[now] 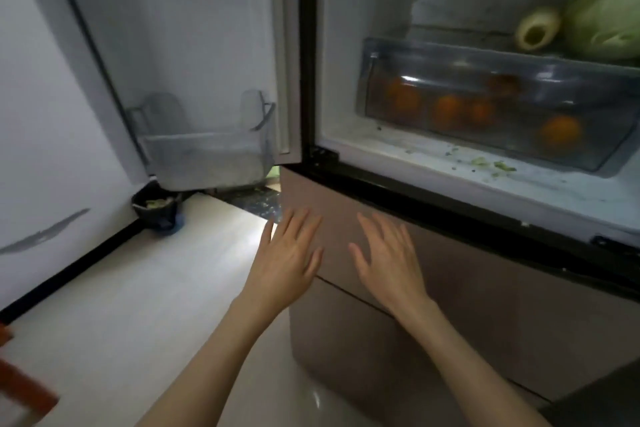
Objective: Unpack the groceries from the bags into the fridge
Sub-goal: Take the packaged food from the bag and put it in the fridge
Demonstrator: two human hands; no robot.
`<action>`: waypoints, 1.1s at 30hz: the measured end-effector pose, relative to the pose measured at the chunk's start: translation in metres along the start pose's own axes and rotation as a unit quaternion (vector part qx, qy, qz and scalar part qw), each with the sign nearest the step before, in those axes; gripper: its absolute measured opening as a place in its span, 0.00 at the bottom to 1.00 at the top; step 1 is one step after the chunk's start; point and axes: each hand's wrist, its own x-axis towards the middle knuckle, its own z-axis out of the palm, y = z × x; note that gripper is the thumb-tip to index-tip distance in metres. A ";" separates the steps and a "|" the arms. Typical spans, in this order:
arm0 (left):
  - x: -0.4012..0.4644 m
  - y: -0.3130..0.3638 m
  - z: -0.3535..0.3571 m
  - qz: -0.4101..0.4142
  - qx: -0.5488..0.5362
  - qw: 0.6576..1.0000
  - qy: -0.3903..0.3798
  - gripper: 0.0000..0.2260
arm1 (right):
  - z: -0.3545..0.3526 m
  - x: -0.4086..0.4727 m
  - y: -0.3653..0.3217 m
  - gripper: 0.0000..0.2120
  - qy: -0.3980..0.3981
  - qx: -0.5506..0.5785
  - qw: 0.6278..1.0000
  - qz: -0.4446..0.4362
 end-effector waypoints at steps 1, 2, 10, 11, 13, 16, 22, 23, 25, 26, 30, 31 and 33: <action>-0.023 -0.013 0.003 -0.027 0.003 1.000 -0.013 0.23 | 0.011 -0.007 -0.015 0.25 -0.017 0.003 1.000 -0.009; -0.045 -0.027 0.006 -0.053 0.002 0.998 -0.024 0.23 | 0.022 -0.014 -0.031 0.25 -0.034 0.005 0.999 -0.021; -0.238 -0.138 -0.028 -0.215 0.049 0.972 -0.082 0.23 | 0.107 -0.086 -0.191 0.26 -0.176 0.036 0.973 -0.143; -0.259 -0.153 -0.039 -0.235 0.049 0.967 -0.081 0.24 | 0.115 -0.093 -0.212 0.26 -0.183 0.040 0.969 -0.161; -0.297 -0.183 -0.059 -0.281 0.046 0.957 -0.062 0.23 | 0.129 -0.104 -0.255 0.26 -0.189 0.045 0.962 -0.194; -0.350 -0.213 -0.079 -0.343 0.040 0.938 -0.034 0.24 | 0.148 -0.119 -0.316 0.26 -0.197 0.062 0.950 -0.237; -0.429 -0.256 -0.097 -0.447 0.010 0.894 -0.010 0.24 | 0.193 -0.138 -0.421 0.26 -0.255 0.071 0.912 -0.314; -0.438 -0.266 -0.099 -0.458 0.008 0.889 -0.006 0.24 | 0.202 -0.138 -0.437 0.26 -0.262 0.071 0.907 -0.323; -0.452 -0.288 -0.103 -0.483 0.005 0.876 -0.004 0.24 | 0.219 -0.134 -0.467 0.26 -0.272 0.070 0.899 -0.337; -0.458 -0.301 -0.105 -0.496 0.002 0.868 -0.005 0.24 | 0.227 -0.130 -0.482 0.26 -0.274 0.072 0.895 -0.344; -0.470 -0.371 -0.117 -0.516 0.006 0.856 -0.025 0.24 | 0.264 -0.103 -0.544 0.26 -0.284 0.085 0.882 -0.367; -0.470 -0.391 -0.124 -0.519 0.007 0.854 -0.027 0.24 | 0.272 -0.094 -0.561 0.26 -0.285 0.089 0.880 -0.369; -0.466 -0.429 -0.142 -0.528 0.011 0.849 -0.022 0.24 | 0.286 -0.075 -0.593 0.26 -0.282 0.100 0.879 -0.371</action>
